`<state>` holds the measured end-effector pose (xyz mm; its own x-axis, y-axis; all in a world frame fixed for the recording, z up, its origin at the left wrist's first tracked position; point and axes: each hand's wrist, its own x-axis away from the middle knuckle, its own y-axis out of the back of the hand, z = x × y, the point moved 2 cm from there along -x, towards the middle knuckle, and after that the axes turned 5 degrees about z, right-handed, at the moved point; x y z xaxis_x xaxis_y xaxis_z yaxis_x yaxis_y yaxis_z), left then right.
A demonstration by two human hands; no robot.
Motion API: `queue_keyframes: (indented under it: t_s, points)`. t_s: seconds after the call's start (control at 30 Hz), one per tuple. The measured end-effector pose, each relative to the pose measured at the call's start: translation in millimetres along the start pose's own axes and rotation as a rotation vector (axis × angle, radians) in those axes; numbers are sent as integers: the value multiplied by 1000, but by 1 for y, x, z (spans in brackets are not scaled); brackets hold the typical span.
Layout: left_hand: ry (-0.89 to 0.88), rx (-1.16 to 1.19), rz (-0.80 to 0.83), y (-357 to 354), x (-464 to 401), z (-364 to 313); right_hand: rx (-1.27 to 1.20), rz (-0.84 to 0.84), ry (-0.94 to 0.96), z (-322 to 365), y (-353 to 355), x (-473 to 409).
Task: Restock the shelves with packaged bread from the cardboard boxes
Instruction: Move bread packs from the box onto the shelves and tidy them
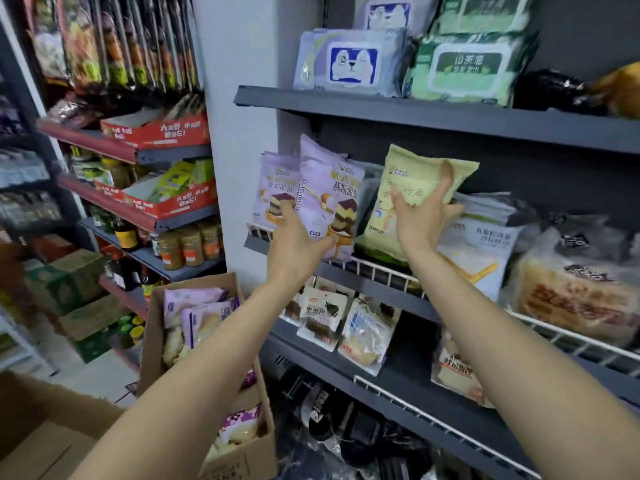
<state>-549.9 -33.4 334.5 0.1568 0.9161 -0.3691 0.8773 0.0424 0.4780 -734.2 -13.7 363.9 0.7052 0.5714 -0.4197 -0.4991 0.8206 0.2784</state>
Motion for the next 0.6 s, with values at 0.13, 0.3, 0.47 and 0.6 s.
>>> queue_keyframes:
  t_s: [0.13, 0.3, 0.47, 0.6]
  points:
    - [8, 7, 15, -12, -13, 7, 281, 287, -76, -30, -30, -14]
    - [18, 49, 66, -12, -13, 13, 536, 313, 69, -42, -32, -17]
    - [61, 147, 93, -6, -14, 17, 700, 286, 377, -38, -39, -6]
    - [112, 203, 122, -2, -14, 23, 630, 524, 313, -42, -42, -6]
